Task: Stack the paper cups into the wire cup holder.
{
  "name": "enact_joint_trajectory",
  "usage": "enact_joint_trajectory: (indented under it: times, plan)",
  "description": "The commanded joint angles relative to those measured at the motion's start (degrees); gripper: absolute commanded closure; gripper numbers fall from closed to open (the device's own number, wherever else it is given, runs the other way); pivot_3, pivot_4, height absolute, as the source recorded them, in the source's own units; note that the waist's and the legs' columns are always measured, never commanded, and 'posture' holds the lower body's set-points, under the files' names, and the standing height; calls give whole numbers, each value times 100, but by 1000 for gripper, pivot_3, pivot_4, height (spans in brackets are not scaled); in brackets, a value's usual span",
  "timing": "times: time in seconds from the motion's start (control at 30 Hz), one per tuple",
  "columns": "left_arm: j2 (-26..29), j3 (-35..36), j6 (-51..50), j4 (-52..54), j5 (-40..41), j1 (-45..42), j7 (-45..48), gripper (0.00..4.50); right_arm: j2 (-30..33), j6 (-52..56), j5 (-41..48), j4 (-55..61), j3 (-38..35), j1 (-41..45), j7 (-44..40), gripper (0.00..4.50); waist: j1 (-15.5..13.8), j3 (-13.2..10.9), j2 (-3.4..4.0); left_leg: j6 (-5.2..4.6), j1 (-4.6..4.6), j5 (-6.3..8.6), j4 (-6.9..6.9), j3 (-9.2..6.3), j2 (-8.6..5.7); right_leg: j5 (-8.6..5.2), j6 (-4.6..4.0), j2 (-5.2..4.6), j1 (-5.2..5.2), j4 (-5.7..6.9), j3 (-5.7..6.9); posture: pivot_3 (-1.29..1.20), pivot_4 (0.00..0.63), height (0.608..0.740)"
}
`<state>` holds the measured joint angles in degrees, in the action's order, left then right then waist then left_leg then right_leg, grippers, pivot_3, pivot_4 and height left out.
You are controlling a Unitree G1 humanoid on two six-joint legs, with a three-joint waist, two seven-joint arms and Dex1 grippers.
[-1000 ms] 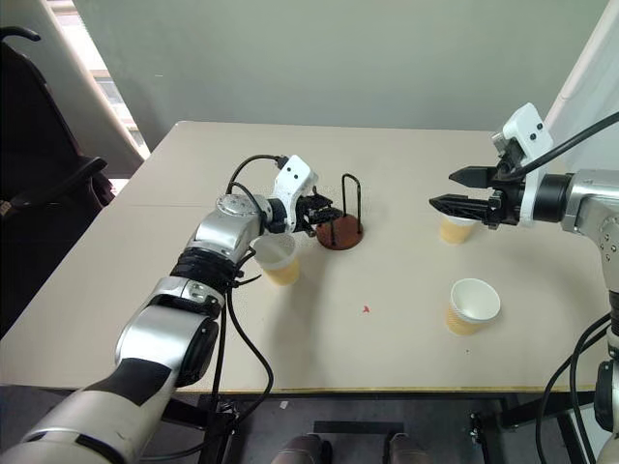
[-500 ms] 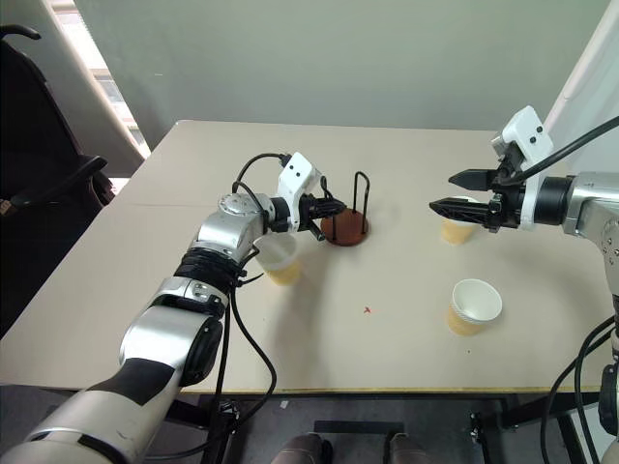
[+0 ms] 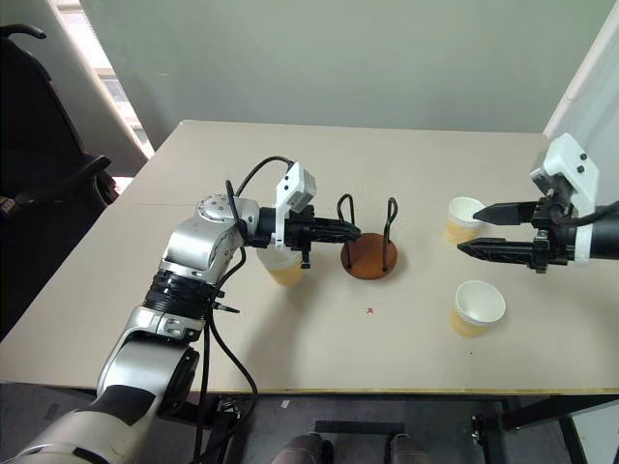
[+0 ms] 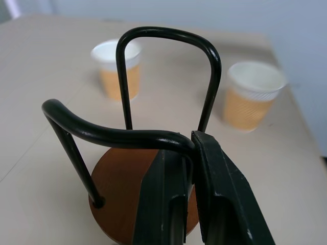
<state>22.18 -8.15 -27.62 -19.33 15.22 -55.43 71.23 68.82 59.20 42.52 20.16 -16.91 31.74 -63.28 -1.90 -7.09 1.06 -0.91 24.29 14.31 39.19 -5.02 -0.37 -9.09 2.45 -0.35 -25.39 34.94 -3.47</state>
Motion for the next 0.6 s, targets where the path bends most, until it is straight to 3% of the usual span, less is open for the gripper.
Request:
enact_joint_trajectory:
  times: [0.03, 0.37, 0.6]
  plan:
    - [-96, -124, -45, 281, 171, 23, 145, 4458, 84, 90, 214, 249, -382, -49, 162, 1260, 1, 0, 0, -4, -3, 2, 0, 1, 0, 0, 0, 0, 3, 1, -1, 0, 150, 740]
    - [59, -648, -10, 492, 25, 360, 387, 4458, 94, 51, 371, 277, -341, -42, 407, 1260, 5, 0, 0, -5, -12, 0, 0, 4, 1, -3, 10, 0, 9, 2, -4, 0, 150, 740]
    - [194, -894, 94, 605, -153, 607, 378, 4458, 47, -253, 228, 115, 94, 220, 376, 1260, 7, 1, 1, -10, -12, 3, 0, 6, 0, -6, 14, -1, 9, 1, -5, 0, 150, 740]
